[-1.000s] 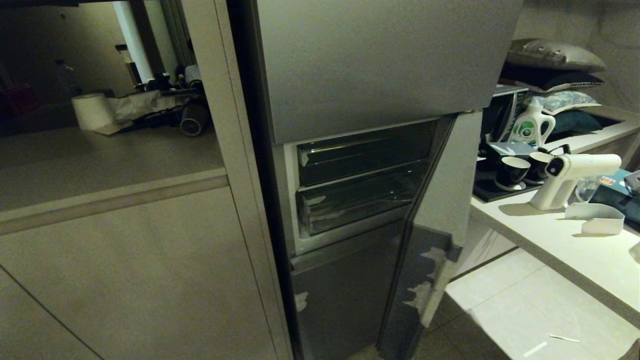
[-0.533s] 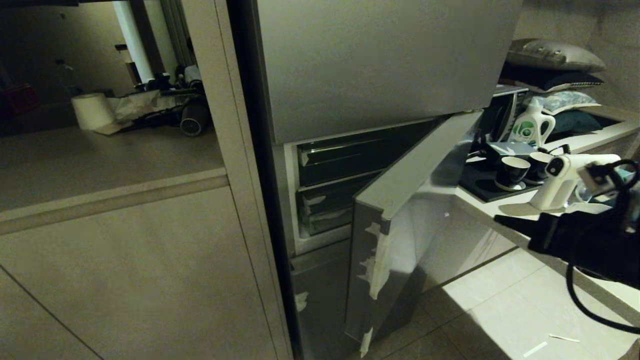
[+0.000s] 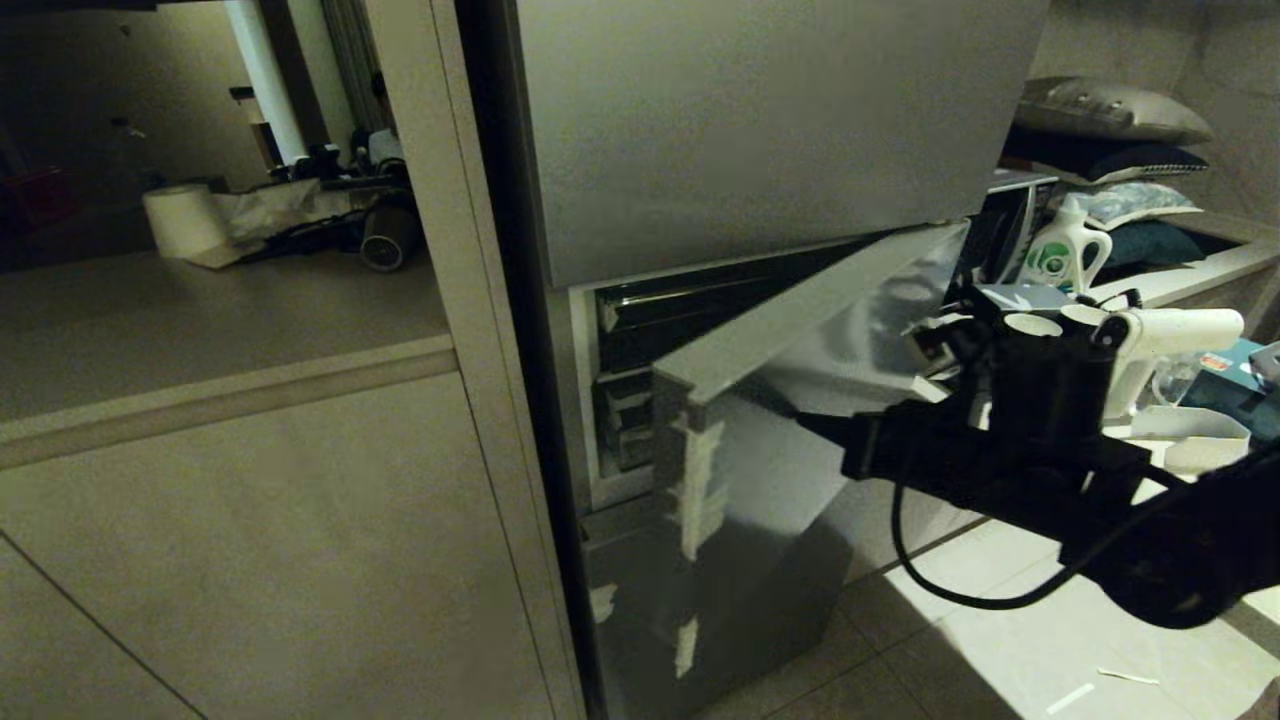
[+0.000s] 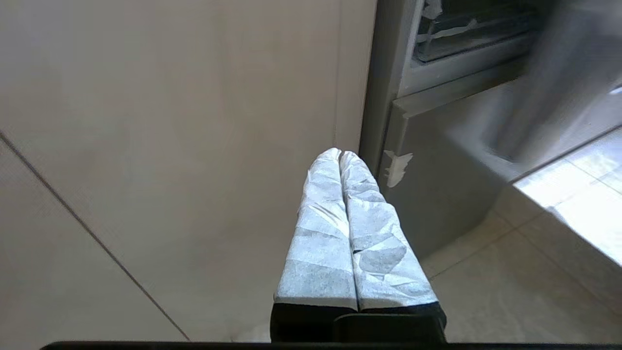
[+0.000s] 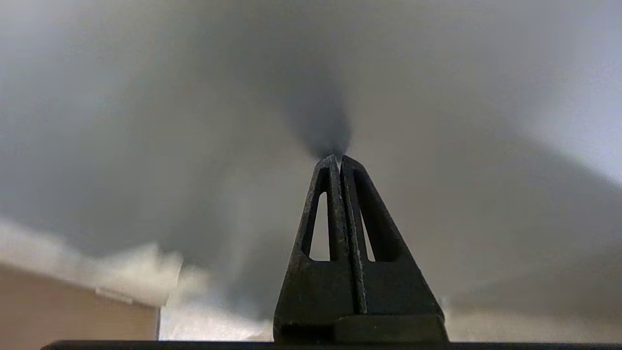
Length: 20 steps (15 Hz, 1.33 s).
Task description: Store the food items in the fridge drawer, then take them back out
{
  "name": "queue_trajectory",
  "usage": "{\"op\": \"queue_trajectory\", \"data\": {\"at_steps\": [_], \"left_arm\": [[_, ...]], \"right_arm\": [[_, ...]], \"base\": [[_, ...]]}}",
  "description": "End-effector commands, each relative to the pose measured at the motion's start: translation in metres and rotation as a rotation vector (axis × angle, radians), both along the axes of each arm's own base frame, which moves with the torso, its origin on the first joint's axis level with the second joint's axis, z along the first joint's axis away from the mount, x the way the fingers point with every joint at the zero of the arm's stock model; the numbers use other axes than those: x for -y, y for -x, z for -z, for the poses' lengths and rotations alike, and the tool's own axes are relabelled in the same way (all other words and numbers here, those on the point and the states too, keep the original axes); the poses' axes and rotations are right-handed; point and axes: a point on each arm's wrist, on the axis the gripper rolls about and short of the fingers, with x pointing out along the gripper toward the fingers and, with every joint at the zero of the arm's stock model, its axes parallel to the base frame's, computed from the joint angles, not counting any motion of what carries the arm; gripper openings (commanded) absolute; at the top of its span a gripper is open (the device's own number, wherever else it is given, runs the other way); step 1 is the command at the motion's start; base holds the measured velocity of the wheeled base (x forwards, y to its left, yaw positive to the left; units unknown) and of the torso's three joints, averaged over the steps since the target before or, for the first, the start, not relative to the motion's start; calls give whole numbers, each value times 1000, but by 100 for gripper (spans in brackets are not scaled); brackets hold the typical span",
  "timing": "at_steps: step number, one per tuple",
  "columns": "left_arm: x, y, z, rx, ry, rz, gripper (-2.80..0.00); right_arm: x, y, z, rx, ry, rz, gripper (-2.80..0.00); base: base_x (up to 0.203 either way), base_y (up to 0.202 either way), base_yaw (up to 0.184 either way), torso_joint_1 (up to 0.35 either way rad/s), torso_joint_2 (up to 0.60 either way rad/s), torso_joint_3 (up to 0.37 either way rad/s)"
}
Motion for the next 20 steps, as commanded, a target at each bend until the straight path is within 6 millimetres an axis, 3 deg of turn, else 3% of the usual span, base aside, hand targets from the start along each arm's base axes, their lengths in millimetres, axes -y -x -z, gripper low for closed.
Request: {"op": "queue_trajectory", "data": {"at_steps": [1,5,8,10,14,17,20], "left_arm": [[0,0,0,-1,0,-2,-280],[0,0,0,-2,0,-2,-280],[0,0,0,-2,0,-2,-280],[0,0,0,0,0,-2,-280],[0,0,0,-2,0,-2,-280],[0,0,0,-2,0,-2,-280],[0,0,0,-2,0,-2,-280]], "right_arm": [[-35,-33,31,-15,19,-51,-280],[-94,-94,47,167,-41,42,-280],[-102,-95,46,220,-68,105,-280],[-89,-68,20,221,-72,107,-280],[-43,21,-32,245,-61,106,-280],[6,95,-61,341,-33,191,-280],[66,154,-78,489,60,465,-280]], "base": [[0,0,0,0,0,0],[0,0,0,0,0,0],[0,0,0,0,0,0],[0,0,0,0,0,0],[0,0,0,0,0,0],[0,0,0,0,0,0],[0,0,0,0,0,0]]}}
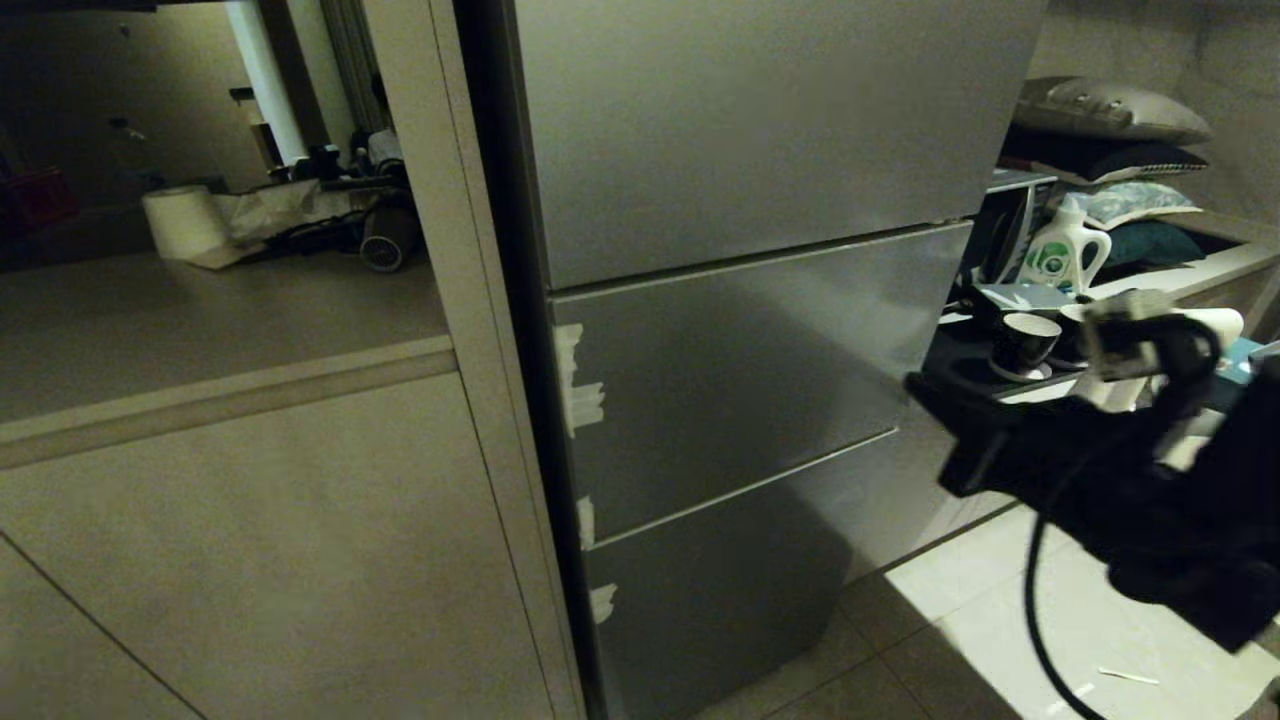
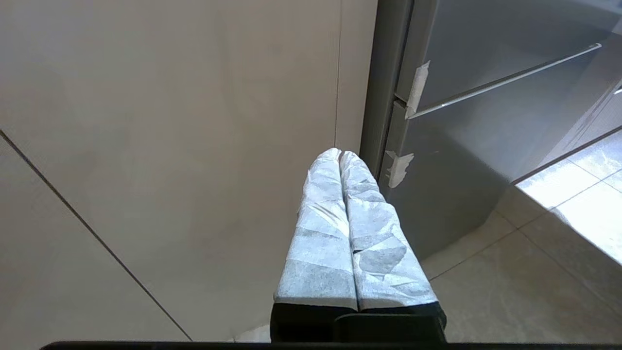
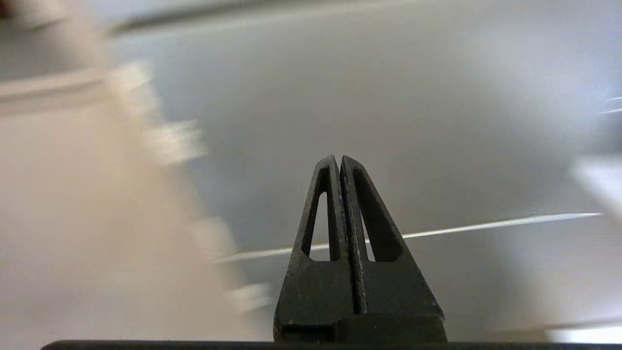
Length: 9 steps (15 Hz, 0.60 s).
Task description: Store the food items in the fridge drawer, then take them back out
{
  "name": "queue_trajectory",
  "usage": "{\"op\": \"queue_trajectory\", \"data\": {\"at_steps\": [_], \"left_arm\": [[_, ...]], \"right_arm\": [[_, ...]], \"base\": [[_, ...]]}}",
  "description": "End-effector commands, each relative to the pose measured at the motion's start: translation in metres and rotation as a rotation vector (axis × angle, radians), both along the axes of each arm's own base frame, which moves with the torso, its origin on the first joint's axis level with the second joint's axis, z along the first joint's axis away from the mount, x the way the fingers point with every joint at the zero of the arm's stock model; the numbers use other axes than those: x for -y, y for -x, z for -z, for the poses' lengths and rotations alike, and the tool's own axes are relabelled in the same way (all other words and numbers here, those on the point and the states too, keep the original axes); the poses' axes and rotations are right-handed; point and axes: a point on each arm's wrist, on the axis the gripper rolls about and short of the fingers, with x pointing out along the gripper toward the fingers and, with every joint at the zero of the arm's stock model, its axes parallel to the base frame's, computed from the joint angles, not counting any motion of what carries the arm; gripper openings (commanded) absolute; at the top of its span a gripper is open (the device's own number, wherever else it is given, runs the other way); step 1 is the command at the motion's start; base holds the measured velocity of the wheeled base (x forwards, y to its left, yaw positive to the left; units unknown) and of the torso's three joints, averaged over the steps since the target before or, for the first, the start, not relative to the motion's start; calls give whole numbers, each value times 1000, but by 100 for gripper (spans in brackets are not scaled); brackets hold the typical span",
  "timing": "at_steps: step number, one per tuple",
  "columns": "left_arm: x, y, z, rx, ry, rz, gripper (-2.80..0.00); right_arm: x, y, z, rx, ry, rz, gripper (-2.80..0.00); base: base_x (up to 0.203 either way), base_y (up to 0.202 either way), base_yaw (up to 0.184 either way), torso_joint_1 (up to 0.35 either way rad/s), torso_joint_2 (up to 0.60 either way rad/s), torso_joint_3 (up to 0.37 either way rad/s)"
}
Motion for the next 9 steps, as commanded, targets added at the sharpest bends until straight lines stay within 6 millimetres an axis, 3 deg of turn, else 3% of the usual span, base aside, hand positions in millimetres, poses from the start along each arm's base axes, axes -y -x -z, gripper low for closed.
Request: {"op": "queue_trajectory", "data": {"at_steps": [1,4,7,9], "left_arm": [[0,0,0,-3,0,-1,-280],[0,0,0,-2,0,-1,-280],[0,0,0,-2,0,-1,-280],[0,0,0,-2,6,0,-280]], "right_arm": [[58,65,-31,196,-3,249,-280],[91,125,-8,135,98,386,-280],[97,181,33,20,166,351,-280],[97,201,72,-53,199,341,-280]], "base": [[0,0,0,0,0,0],[0,0,0,0,0,0],[0,0,0,0,0,0],[0,0,0,0,0,0]]}}
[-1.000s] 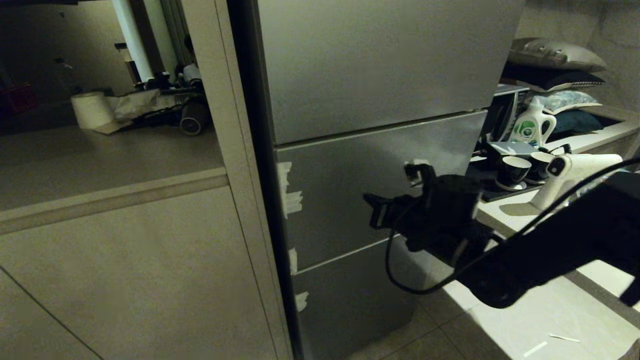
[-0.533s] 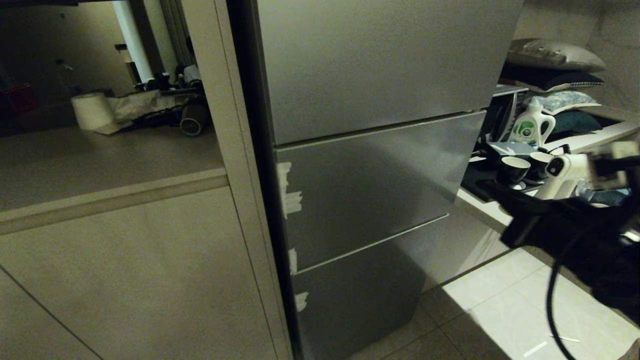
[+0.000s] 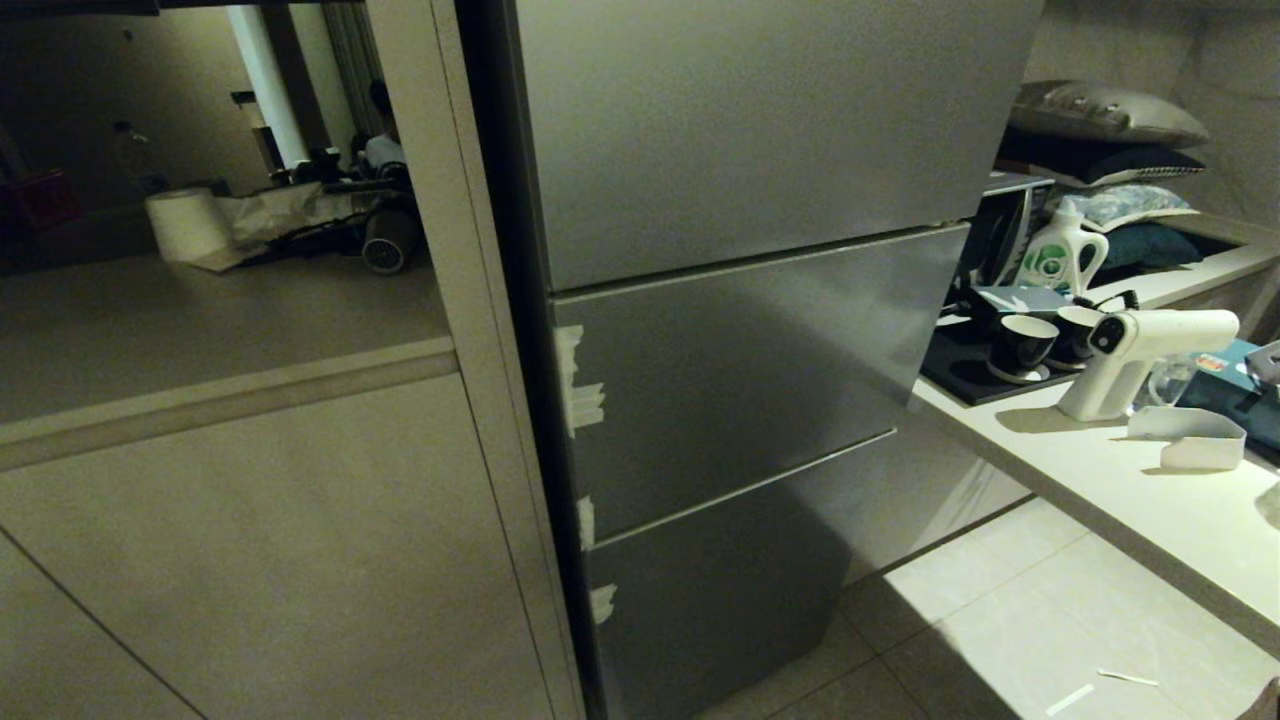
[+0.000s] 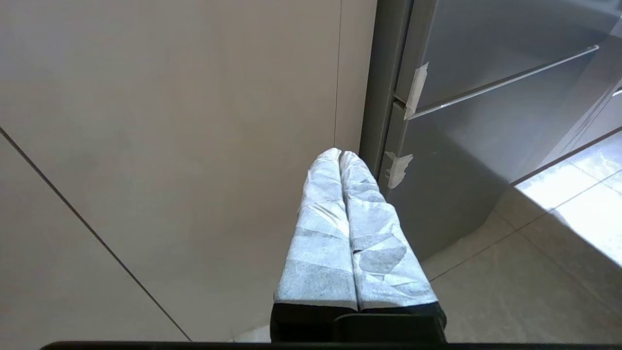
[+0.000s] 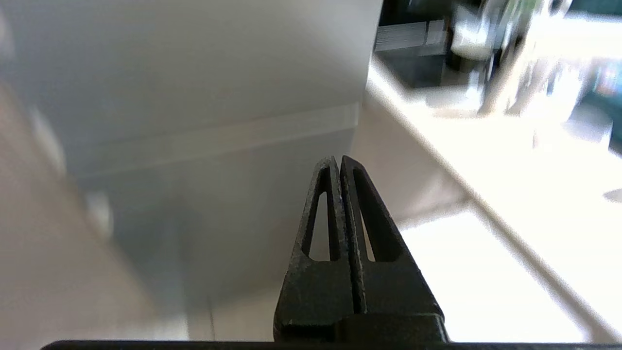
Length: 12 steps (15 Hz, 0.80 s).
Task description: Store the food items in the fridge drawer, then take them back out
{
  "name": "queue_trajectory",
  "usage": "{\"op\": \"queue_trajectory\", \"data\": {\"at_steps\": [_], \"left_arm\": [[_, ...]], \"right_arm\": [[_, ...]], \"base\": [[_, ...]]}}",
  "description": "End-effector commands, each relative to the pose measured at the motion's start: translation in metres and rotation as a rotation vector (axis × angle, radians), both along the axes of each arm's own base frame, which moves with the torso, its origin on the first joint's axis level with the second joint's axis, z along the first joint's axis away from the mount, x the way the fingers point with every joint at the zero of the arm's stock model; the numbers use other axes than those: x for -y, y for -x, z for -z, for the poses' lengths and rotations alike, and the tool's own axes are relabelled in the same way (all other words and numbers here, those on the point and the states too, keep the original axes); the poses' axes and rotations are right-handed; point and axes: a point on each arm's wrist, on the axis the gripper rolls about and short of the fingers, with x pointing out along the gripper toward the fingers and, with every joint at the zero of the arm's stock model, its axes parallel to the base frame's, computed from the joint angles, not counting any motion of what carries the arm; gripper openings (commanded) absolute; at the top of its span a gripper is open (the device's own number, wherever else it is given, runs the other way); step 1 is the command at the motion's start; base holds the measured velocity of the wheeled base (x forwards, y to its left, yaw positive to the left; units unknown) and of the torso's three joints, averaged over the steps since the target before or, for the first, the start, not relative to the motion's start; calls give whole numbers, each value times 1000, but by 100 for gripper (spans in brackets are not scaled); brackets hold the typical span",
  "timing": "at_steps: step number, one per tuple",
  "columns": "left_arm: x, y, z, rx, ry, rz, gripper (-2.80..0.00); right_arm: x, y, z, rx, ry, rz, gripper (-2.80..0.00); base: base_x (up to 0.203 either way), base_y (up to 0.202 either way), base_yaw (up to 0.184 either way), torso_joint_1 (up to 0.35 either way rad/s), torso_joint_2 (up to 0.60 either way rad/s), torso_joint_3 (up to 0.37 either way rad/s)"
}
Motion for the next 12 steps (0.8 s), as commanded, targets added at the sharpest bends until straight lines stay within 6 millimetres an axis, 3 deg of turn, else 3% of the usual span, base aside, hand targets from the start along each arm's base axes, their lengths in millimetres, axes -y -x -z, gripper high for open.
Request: {"op": "queue_trajectory", "data": {"at_steps": [1,2,3,8,12], "left_arm": [[0,0,0,-2,6,0,-280],[0,0,0,-1,6,0,-280],[0,0,0,-1,6,0,-280],[0,0,0,0,7,0,-280],[0,0,0,0,7,0,-280]], "right_arm": [[0,33,56,-74,19,44,-280],[0,34,76,-191,30,65,-280],[0,35,78,-202,37,52,-280],[0,55,81,68,45,2,-280],[0,55,81,65,37,-3,-280]], "base": [[0,0,0,0,0,0],[0,0,0,0,0,0],[0,0,0,0,0,0],[0,0,0,0,0,0],[0,0,0,0,0,0]]}}
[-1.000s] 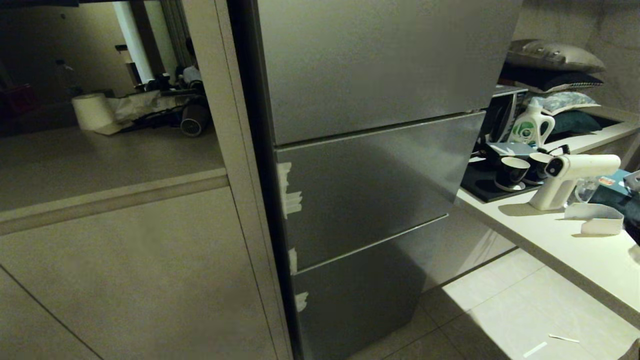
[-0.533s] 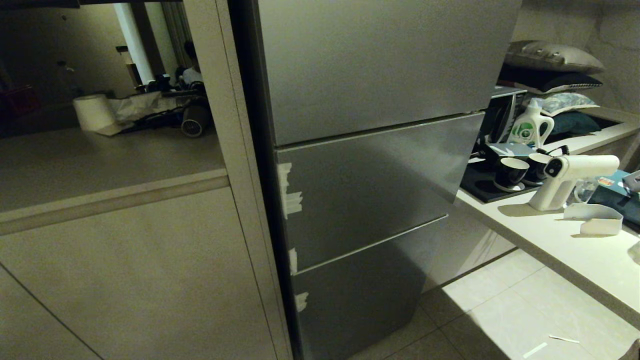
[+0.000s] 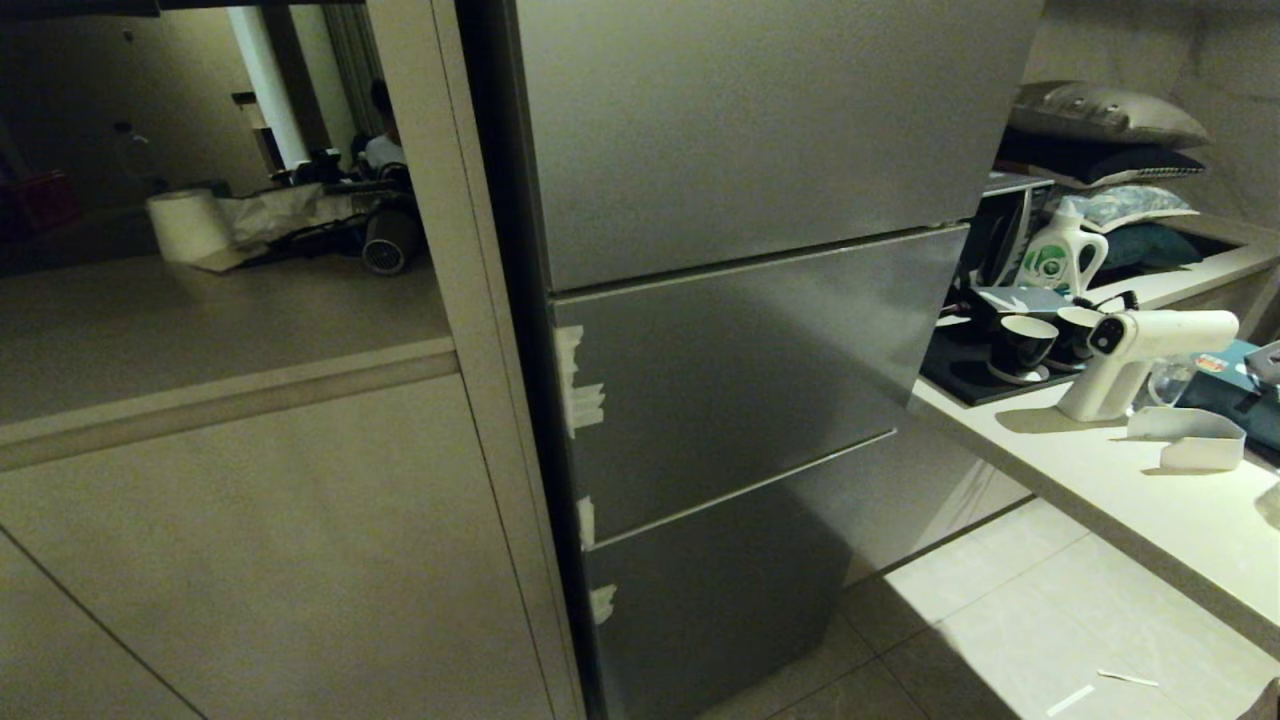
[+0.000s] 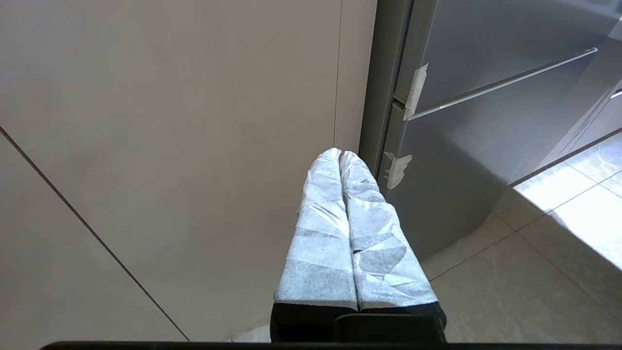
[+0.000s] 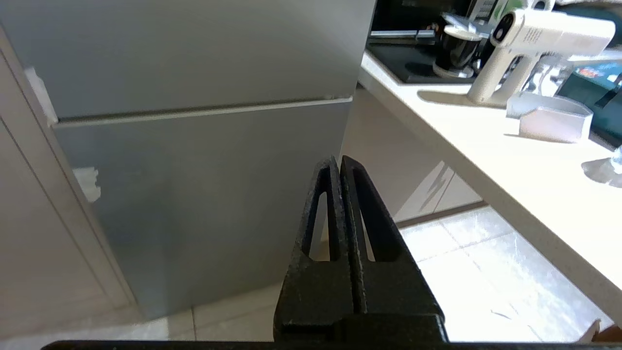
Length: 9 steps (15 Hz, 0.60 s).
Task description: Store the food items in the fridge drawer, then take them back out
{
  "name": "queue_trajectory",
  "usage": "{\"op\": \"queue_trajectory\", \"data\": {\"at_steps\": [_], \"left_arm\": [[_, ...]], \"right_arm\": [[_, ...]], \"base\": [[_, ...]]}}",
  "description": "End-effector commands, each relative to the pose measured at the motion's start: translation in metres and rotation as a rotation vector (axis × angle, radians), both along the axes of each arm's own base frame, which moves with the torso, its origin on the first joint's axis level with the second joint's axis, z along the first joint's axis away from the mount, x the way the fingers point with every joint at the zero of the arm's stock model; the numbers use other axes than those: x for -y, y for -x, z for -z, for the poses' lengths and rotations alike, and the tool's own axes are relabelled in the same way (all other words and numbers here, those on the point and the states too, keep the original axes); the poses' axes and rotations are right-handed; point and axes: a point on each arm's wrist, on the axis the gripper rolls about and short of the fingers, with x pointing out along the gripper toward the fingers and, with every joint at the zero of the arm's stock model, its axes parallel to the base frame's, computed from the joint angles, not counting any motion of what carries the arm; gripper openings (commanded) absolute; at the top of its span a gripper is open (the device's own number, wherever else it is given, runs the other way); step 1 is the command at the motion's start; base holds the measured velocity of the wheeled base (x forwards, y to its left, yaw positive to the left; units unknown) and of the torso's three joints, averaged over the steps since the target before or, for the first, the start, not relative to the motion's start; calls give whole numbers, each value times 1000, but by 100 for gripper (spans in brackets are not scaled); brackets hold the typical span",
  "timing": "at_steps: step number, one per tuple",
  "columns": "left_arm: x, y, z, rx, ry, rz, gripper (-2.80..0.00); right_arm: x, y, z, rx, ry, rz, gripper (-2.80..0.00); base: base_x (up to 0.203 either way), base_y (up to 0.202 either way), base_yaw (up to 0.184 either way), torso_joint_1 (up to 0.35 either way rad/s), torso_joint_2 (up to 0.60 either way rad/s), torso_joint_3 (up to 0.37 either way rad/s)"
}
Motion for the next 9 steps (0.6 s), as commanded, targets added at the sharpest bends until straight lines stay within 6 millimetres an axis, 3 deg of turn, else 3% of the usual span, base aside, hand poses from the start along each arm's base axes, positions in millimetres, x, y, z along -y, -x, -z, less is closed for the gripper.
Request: {"op": "queue_trajectory", "data": {"at_steps": [1,9], "left_arm": [[0,0,0,-1,0,0,-280],[0,0,0,-1,0,0,-280]], "right_arm": [[0,-1,9,-9,-8,-3,-280],[0,-1,9,-8,-23,-3,-280]], "base": [[0,0,0,0,0,0],[0,0,0,0,0,0]]}}
